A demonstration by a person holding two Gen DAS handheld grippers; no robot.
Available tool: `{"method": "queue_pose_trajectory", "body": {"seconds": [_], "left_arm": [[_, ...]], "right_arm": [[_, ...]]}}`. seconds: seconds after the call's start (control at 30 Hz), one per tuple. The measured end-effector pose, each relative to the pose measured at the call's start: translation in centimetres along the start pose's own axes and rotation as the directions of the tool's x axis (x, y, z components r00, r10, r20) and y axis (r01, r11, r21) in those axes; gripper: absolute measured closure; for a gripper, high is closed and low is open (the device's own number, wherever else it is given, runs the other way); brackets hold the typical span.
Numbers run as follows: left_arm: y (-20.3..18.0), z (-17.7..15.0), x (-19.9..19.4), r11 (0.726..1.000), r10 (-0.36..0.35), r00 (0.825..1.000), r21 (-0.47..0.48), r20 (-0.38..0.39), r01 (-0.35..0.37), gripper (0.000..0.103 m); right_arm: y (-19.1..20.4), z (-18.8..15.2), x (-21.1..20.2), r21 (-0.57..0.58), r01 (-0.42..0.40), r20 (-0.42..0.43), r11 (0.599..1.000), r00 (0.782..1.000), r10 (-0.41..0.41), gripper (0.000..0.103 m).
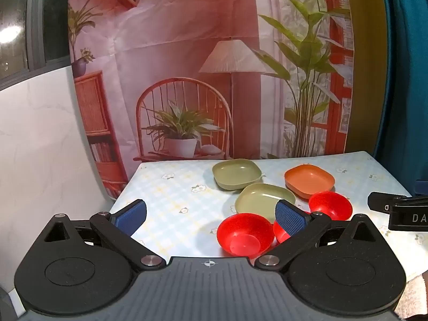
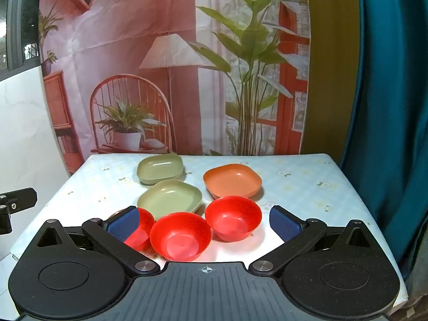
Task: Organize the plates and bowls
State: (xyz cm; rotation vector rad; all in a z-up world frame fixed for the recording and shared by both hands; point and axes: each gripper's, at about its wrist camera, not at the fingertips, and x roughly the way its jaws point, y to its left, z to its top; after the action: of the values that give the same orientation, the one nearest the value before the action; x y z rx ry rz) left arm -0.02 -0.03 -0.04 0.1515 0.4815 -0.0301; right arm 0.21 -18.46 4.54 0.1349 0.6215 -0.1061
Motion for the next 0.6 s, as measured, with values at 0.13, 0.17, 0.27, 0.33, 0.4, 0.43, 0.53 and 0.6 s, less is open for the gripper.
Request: {"method": "queue_pose_trajectory", "body": {"seconds": [0.13,0.17,0.27,0.33,0.4,0.43,0.53,0.6], "left_arm": [[0.0,-0.03,-0.07,1.0,-0.003,1.0,-0.002,-0.002,0.003,0.0],[-0.02,-0.05,-0.12,1.0,-0.003,1.0,-0.002,-0.001,0.003,0.0],[-0.16,-0.09,-0.37,1.0,-0.002,1.0,-0.003,0.0,0.002,0.0],[0.02,-0.08,0.28,1.0,-0.008,1.0,-0.007,-0.009,0.008,0.0],[-0.06,-0.12,0.33,1.0,-0.009,1.0,-0.005,-0.009,0.009,0.0],[-0.1,-0.14,0.35,1.0,-0.008,1.0,-0.004,-0.009,0.008,0.0],[0.2,-0.02,0.14,1.0,-0.011,1.0,-0.009,-0.011,0.011,0.0],[0.16,-0.04,0.15,1.0,-0.01,1.0,-0.009,-0.011,0.01,0.0]], "right_arm": [[0.06,-0.01,0.04,0.0,-0.001,0.001,1.0,1.0,0.001,0.0],[0.08,-0.02,0.05,0.0,-0.002,0.001,1.0,1.0,0.002,0.0],[0.07,0.01,0.03,0.0,-0.004,0.001,1.0,1.0,0.004,0.0],[0.34,0.13,-0.06,-0.002,-0.004,0.001,1.0,1.0,0.004,0.0],[0.31,0.13,-0.11,0.001,-0.004,-0.001,1.0,1.0,0.004,0.0],[0.27,0.13,-0.15,0.002,-0.005,-0.002,1.0,1.0,0.005,0.0],[0.17,0.03,-0.15,-0.001,-0.003,-0.001,1.0,1.0,0.003,0.0],[0.11,-0.08,-0.01,-0.005,-0.002,0.0,1.0,1.0,0.002,0.0]]}}
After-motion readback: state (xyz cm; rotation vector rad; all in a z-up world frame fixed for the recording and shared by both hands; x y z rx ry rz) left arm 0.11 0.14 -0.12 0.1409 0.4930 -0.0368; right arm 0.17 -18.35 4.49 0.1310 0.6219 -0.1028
